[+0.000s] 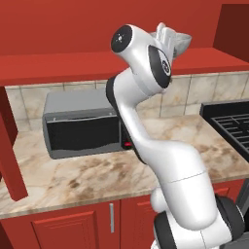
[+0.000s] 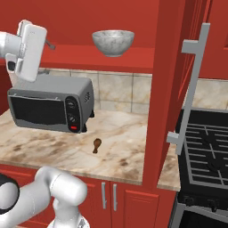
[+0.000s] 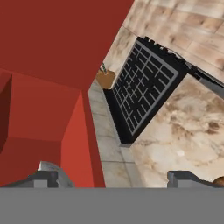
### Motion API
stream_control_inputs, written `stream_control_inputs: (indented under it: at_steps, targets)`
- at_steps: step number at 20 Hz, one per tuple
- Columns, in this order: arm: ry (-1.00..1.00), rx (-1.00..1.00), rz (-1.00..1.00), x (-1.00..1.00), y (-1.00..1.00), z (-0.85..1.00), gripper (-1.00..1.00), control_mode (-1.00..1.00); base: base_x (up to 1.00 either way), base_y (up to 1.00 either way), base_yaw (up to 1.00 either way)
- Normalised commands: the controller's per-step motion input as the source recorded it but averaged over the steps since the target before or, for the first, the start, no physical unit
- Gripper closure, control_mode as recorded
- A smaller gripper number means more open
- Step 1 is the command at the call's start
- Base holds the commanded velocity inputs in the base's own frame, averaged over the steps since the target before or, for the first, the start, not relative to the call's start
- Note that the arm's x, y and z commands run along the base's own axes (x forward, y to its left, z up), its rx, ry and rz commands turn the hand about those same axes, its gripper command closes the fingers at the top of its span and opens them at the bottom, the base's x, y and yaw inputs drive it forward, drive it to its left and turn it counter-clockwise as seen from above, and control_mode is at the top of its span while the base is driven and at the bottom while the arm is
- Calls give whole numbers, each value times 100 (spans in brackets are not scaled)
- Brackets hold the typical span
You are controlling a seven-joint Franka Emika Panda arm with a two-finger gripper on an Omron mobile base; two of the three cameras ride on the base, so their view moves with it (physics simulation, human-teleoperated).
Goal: Retrieve the bowl from the cabinet, then place the raw meat into the bowl to avoid contamination.
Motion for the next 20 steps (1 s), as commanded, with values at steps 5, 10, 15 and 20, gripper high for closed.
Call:
stream_control_inputs:
  at_steps: [5,10,15,20]
  targets:
    - [-10,-3,-2,29,0,8,-100,-100,0,0,0]
    - [0,0,0,27,0,0,-100,-100,0,0,0]
    - [0,0,0,42,-2,4,-100,-100,0,0,0]
    - [0,0,0,44,-1,3,-100,-100,0,0,0]
